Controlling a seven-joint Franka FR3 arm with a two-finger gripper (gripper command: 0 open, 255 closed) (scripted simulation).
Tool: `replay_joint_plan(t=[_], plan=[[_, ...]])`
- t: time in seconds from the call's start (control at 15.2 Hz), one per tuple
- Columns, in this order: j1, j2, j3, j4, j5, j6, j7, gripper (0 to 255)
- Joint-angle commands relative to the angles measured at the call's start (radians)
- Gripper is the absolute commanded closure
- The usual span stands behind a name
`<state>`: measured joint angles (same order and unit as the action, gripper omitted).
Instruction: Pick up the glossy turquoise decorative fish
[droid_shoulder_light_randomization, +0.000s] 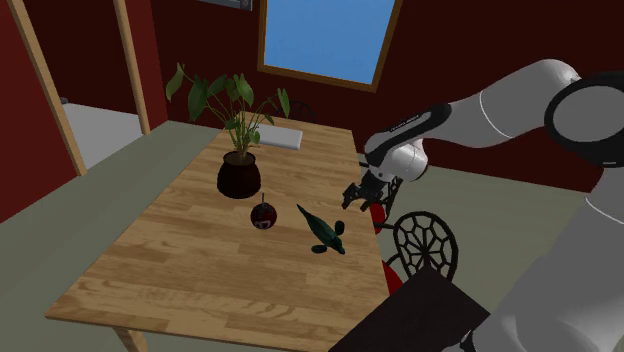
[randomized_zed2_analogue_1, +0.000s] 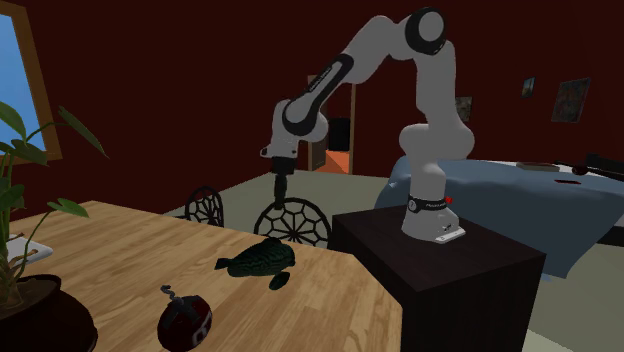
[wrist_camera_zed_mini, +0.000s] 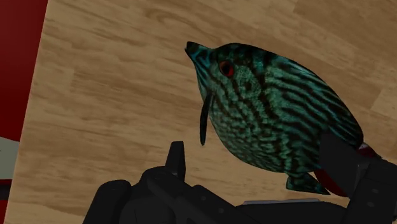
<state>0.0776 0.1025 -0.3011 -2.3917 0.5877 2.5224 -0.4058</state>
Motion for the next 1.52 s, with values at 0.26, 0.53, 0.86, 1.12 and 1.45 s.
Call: replay_joint_plan(t=[0.26,0.53,0.86,1.12,1.45], plan=[[-0.056,0.256,0.061,0.149,0.227,0.040,-0.181,0],[-0.081,0.330,0.092,0.186,0.287,0.063,-0.234,0],[-0.100,0.388,0.119,0.206,0.339,0.093,-0.285,0],[-0.100,0.387,0.120,0.204,0.339,0.093,-0.285,255],[-0.100,0.387,0.120,0.204,0.339,0.093,-0.285,255]])
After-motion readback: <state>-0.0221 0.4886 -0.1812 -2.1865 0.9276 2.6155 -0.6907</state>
